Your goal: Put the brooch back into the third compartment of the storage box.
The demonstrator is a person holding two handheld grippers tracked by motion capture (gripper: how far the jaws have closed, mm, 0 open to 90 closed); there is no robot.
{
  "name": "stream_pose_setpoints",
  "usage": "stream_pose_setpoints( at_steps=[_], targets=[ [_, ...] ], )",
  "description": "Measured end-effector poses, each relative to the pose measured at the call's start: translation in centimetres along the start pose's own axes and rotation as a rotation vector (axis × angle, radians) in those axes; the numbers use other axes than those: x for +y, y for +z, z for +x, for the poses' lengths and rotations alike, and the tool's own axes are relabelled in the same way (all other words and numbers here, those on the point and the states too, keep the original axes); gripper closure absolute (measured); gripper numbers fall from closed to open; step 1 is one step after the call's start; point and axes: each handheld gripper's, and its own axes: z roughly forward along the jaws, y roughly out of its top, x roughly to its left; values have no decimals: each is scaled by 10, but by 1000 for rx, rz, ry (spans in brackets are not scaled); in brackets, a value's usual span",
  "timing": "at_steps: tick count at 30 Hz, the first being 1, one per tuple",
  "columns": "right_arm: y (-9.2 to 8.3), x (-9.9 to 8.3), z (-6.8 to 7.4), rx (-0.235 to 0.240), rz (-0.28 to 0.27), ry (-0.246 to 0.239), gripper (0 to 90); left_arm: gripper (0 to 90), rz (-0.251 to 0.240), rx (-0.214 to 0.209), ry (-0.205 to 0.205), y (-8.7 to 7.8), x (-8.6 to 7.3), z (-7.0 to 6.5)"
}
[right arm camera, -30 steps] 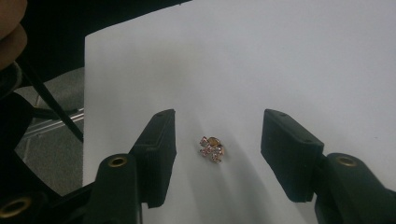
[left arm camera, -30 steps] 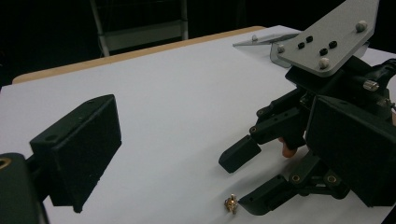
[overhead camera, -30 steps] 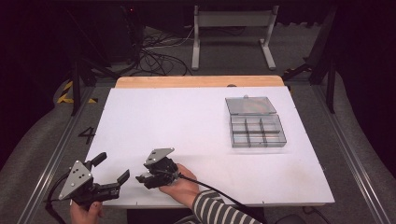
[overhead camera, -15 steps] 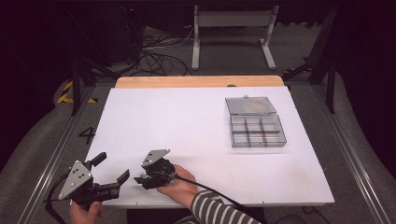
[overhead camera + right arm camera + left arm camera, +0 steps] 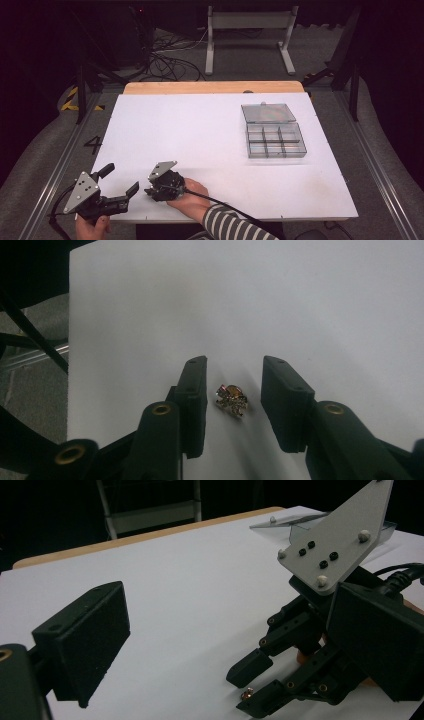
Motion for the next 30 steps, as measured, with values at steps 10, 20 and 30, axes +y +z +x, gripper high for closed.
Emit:
stream_pose_setpoints(
  at_steps=[10,20,30],
  targets=[
    [1,0,5,-50,12,-34,767,43,0,0,-1,0,0,0],
    [0,0,5,-53,18,-62,792,43,0,-1,-2,-1,0,1],
    [-26,4,0,-51,-2,-69,792,43,1,0,-4,-1,0,1]
  ],
)
